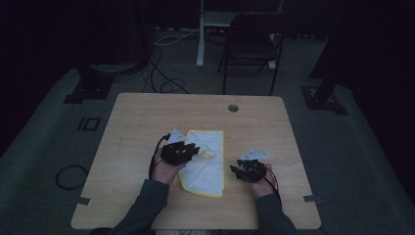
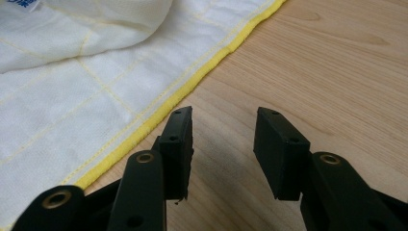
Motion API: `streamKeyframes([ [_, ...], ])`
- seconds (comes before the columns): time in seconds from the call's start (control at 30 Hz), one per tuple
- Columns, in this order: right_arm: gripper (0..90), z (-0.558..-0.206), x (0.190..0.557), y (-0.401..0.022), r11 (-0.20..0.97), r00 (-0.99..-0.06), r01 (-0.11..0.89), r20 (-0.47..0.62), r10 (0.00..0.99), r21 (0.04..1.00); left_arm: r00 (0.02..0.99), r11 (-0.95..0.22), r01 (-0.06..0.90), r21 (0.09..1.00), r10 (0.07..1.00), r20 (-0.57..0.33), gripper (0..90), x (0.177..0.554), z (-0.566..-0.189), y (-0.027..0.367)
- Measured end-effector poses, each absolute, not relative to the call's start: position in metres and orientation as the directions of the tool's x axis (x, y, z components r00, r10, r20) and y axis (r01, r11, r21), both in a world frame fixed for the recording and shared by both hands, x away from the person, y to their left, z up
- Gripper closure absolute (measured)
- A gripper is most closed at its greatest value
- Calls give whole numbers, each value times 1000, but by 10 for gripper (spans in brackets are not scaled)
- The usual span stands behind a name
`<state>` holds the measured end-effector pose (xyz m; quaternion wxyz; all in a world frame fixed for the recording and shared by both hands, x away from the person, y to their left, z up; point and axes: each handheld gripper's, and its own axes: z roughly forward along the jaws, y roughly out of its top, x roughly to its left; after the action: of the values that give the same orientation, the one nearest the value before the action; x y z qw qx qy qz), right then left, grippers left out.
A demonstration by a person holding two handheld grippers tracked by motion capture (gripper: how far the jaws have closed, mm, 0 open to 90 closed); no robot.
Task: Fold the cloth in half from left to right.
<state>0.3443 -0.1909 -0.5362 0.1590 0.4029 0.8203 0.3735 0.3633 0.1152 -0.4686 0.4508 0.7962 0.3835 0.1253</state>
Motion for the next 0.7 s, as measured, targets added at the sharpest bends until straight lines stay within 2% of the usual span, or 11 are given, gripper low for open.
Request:
streamKeyframes([
  [0.4,581,-537,344,-190,401,-627,543,38,778,737,568,-203,586,784,793,-220,674,363,-499,164],
  [0.7,580,-537,344,-190,400,-626,544,39,779,738,575,-170,599,783,771,-272,577,368,-516,173],
])
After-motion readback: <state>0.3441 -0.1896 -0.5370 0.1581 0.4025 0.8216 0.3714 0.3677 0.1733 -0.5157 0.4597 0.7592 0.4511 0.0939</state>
